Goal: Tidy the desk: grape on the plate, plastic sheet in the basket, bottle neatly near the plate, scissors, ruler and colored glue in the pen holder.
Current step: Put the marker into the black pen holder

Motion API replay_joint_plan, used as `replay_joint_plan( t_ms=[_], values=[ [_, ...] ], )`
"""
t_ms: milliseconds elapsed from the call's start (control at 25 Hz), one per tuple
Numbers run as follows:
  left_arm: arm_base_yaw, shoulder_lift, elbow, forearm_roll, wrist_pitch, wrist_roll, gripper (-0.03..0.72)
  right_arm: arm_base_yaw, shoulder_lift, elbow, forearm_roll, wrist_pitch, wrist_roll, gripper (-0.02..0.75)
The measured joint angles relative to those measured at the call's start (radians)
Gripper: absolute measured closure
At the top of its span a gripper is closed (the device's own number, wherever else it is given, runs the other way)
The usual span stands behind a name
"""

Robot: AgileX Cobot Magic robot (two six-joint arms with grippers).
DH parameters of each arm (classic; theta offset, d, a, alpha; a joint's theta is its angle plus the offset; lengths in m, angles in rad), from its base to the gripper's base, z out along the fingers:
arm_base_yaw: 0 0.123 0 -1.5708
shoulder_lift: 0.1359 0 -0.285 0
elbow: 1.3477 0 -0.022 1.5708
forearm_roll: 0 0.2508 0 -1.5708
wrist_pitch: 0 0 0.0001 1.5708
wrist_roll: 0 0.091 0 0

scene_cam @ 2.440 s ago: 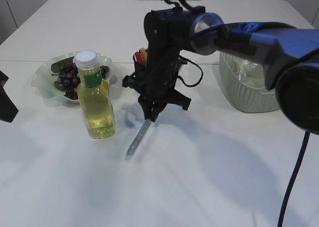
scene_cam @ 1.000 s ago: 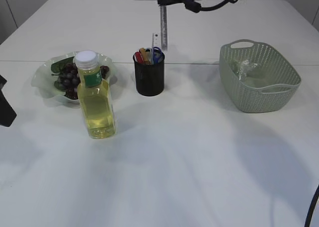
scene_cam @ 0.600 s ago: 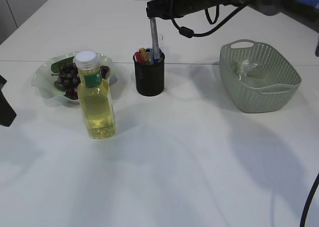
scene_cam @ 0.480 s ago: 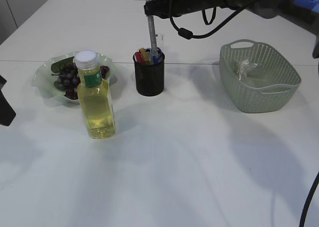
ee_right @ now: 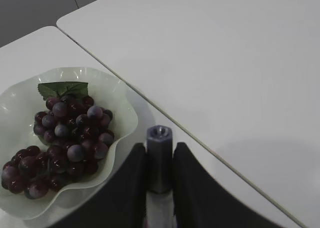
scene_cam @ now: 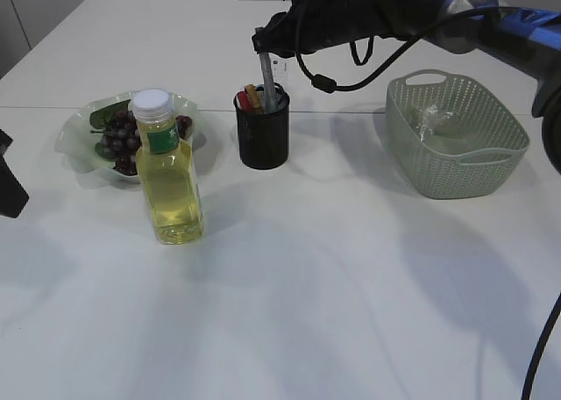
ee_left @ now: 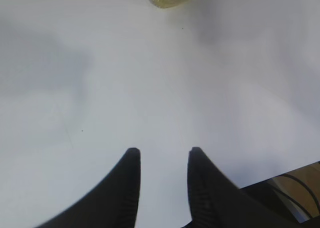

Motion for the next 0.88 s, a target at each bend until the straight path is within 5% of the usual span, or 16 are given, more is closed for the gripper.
replay_joint_plan(
  t_ms=[240,440,520,760,880],
  values=[
    [0.0,0.0,0.0,0.0,-0.004,0.0,0.449,0.0,0.0,0.0,0.002,0.026,-0.002,0.37],
    [0.0,0.0,0.0,0.0,-0.004,0.0,0.449,0.0,-0.019,0.0,-0.047,0.055,0.095,0.311],
    [0.0,0.0,0.0,0.0,-0.004,0.0,0.449,0.0,-0.045,-0.002,-0.145,0.097,0.233,0.309],
    [0.0,0.0,0.0,0.0,-0.004,0.0,0.449,-0.001,-0.165,-0.006,-0.677,0.349,0.831,0.36],
    [0.0,0.0,0.0,0.0,0.0,0.0,0.449,-0.001,-0.243,-0.006,-0.781,0.443,0.94,0.382]
  ],
)
